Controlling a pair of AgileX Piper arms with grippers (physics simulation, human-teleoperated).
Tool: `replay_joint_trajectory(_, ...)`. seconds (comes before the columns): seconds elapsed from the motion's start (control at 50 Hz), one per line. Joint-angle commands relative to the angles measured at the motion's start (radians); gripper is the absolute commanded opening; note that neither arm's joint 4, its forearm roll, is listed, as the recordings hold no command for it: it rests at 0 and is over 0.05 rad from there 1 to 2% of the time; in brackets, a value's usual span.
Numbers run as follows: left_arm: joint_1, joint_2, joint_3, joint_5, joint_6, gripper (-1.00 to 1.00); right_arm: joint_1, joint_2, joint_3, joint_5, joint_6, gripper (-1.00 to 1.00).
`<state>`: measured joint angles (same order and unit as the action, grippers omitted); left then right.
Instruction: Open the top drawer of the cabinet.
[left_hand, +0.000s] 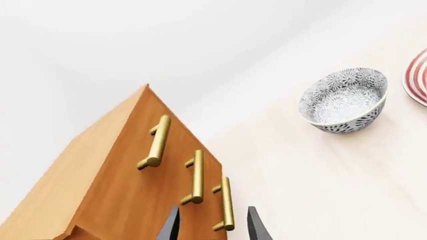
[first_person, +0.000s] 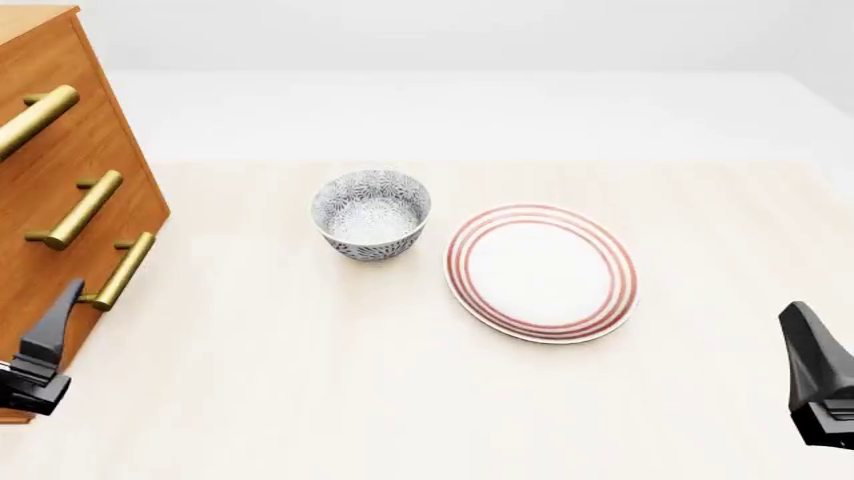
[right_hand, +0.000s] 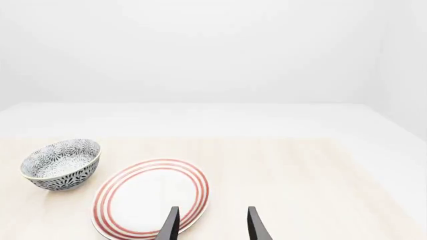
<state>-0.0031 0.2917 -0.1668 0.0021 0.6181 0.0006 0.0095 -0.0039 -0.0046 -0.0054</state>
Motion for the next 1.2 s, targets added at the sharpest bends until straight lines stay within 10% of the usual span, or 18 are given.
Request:
replay_joint_trajectory(0.02, 0.010, 0.031, -0.029, 0.025, 0.181, 1.00, 0.000, -0.001, 0.000, 0.001, 0.002, 1.00)
replay_joint_trajectory(0.44, 0.035, 0.135, -0.057, -0.042, 0.448, 1.00, 0.000, -0.001, 0.000, 0.001, 0.002, 1.00)
replay_joint_trajectory(1.2, 0.060, 0.453, -0.155, -0.303, 0.694, 1.00, 0.000, -0.001, 0.000, 0.001, 0.002, 1.00)
